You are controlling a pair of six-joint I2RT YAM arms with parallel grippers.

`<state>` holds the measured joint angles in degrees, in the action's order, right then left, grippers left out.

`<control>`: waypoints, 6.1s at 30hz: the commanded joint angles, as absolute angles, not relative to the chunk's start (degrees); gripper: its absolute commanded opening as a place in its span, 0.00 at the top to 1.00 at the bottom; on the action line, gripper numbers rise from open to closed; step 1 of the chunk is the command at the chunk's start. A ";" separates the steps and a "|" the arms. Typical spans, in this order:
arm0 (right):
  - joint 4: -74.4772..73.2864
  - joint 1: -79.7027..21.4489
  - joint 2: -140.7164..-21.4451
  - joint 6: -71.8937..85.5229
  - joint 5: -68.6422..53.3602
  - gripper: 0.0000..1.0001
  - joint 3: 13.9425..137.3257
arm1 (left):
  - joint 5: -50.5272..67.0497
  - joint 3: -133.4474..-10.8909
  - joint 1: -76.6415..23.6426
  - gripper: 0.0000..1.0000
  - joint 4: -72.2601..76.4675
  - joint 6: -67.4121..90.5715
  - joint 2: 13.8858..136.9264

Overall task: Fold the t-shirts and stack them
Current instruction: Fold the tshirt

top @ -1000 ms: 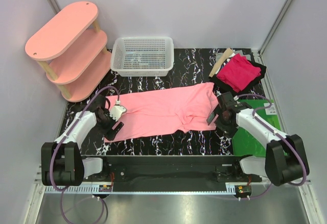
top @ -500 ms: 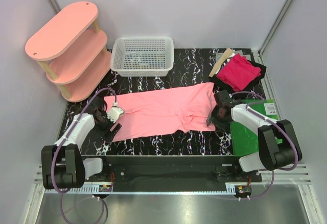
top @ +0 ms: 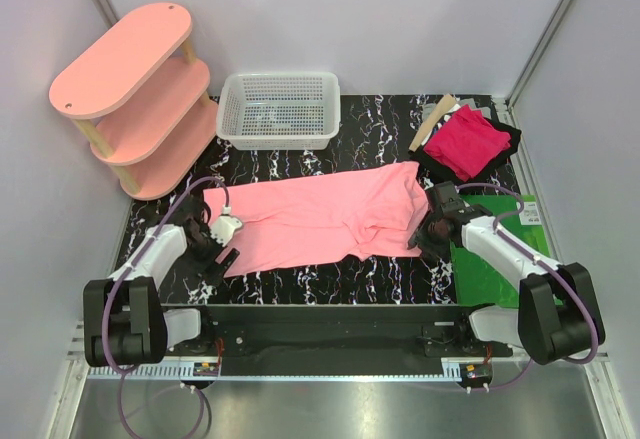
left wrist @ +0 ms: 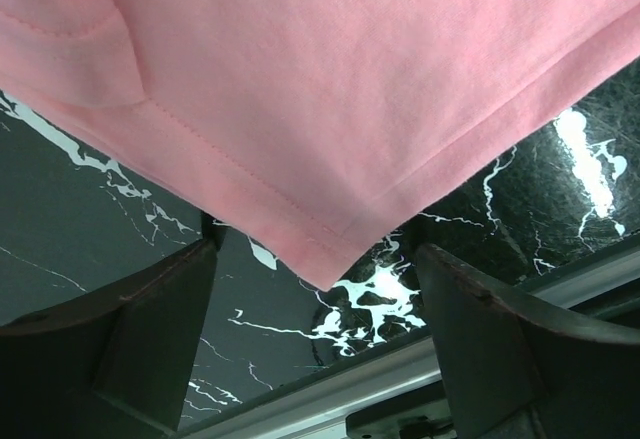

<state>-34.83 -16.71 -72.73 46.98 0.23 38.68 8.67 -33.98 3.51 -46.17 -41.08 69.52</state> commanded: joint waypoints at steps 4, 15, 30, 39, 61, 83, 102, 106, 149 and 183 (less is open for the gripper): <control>-34.98 -16.52 -71.10 46.58 -1.93 0.65 39.02 | 8.53 -32.61 3.87 0.24 -42.63 -41.40 70.75; -35.95 -16.52 -67.68 46.41 -3.69 0.74 39.11 | 8.79 -37.09 3.87 1.00 -42.97 -39.11 74.27; -45.09 -16.52 -63.10 43.59 -2.39 0.58 40.69 | 8.52 -38.58 3.96 1.00 -46.32 -39.99 68.73; -42.45 -16.52 -72.86 44.48 2.28 0.47 44.64 | 7.38 -36.30 4.04 1.00 -45.62 -40.43 67.33; -39.91 -16.52 -79.89 41.57 5.45 0.55 44.39 | 7.73 -35.95 4.48 1.00 -44.21 -40.25 66.10; -38.84 -16.61 -79.19 41.57 -1.30 1.00 44.74 | 8.70 -36.83 4.75 1.00 -43.95 -39.29 64.42; -40.87 -16.61 -78.21 42.10 -0.26 0.56 45.35 | 7.65 -37.26 6.41 1.00 -43.77 -40.43 63.72; -40.61 -16.61 -79.54 41.14 2.02 0.57 46.14 | 7.73 -37.35 7.29 1.00 -43.77 -41.22 63.90; -38.33 -16.52 -79.62 41.22 1.04 0.59 42.45 | 8.79 -36.91 8.70 1.00 -44.56 -42.10 61.79; -43.41 -16.61 -66.91 43.77 -6.15 1.00 41.57 | 10.20 -35.07 9.32 1.00 -48.51 -43.50 58.19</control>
<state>-38.79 -16.71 -75.24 42.19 -3.03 42.76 9.02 -35.16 8.86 -45.98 -41.76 61.67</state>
